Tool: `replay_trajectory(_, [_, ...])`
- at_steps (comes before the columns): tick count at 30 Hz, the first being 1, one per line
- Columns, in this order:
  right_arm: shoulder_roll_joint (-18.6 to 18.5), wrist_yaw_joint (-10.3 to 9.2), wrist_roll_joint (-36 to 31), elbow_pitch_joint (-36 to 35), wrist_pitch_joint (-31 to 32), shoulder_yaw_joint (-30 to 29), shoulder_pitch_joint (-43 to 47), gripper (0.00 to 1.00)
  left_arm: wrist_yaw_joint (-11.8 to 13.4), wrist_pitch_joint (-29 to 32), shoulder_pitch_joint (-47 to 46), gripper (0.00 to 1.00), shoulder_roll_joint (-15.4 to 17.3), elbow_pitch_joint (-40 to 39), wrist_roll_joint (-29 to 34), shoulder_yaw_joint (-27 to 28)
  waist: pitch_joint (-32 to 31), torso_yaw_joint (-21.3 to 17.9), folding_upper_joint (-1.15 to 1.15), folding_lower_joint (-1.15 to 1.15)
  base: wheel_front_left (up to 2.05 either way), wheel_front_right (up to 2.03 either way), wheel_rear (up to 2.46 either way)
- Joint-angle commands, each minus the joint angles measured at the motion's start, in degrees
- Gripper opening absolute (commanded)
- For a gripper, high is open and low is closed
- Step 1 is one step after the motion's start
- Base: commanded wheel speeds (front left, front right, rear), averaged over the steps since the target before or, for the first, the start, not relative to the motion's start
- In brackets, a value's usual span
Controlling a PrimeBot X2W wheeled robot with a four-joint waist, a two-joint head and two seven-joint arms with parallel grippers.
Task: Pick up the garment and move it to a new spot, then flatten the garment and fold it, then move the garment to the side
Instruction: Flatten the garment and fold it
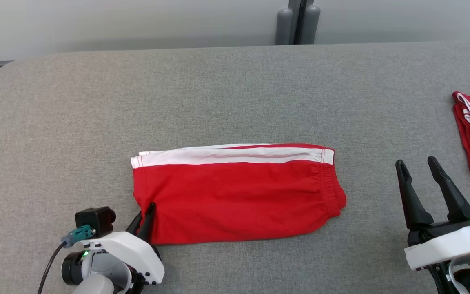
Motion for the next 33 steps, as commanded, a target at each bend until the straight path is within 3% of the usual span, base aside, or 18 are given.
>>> replay_trajectory(1, [-0.5, 0.01, 0.2, 0.1, 0.6, 0.1, -0.5, 1.0, 0.8, 0.4, 0.8, 0.0, 0.6, -1.3, -0.2, 0.3, -0.2, 0.0, 0.0, 0.0, 0.0, 0.0, 0.0])
replay_trajectory(3, [-0.6, 0.01, 0.2, 0.3, 0.9, 0.2, -0.6, 1.0, 1.4, 0.8, 1.7, 0.05, 0.9, -2.4, -0.4, 0.4, -0.4, 0.0, 0.0, 0.0, 0.0, 0.0, 0.0])
replay_trajectory(4, [-0.7, 0.01, 0.3, 0.4, 1.2, 0.3, -0.7, 1.0, 1.6, 0.9, 1.9, 0.29, 1.1, -2.6, -0.4, 0.5, -0.5, -0.1, 0.0, 0.0, 0.0, 0.0, 0.0])
replay_trajectory(5, [-0.7, 0.01, 0.3, 0.5, 1.2, 0.4, -0.8, 1.0, 2.0, 0.5, 2.1, 0.46, 1.2, -2.8, -0.4, 0.7, -0.6, -0.2, 0.0, 0.0, 0.0, 0.0, 0.0])
replay_trajectory(6, [-0.7, 0.01, 0.3, 0.7, 1.4, 0.5, -0.8, 1.0, 2.1, 0.3, 2.1, 0.89, 1.5, -3.0, 0.0, 0.7, -0.8, -0.3, 0.0, 0.0, 0.0, 0.0, 0.0])
replay_trajectory(7, [-0.8, 0.01, 0.4, 0.8, 1.5, 0.5, -0.8, 1.0, 2.3, -0.1, 2.3, 1.0, 1.5, -3.1, 0.2, 0.6, -0.9, -0.4, 0.0, 0.0, 0.0, 0.0, 0.0])
replay_trajectory(20, [-0.7, 0.01, 0.0, 1.6, 1.9, 0.3, -1.3, 1.0, 3.7, -9.2, 1.2, 1.0, 2.5, -4.8, 5.9, 0.7, -2.7, -0.1, 0.0, 0.0, 0.0, 0.0, 0.0])
replay_trajectory(33, [1.3, 0.01, -1.6, 5.6, 0.5, 1.3, -1.9, 1.0, 3.6, -12.7, 4.1, 1.0, 2.1, -6.1, 10.8, 3.4, -6.4, 2.0, 0.0, 0.0, 0.0, 0.0, 0.0])
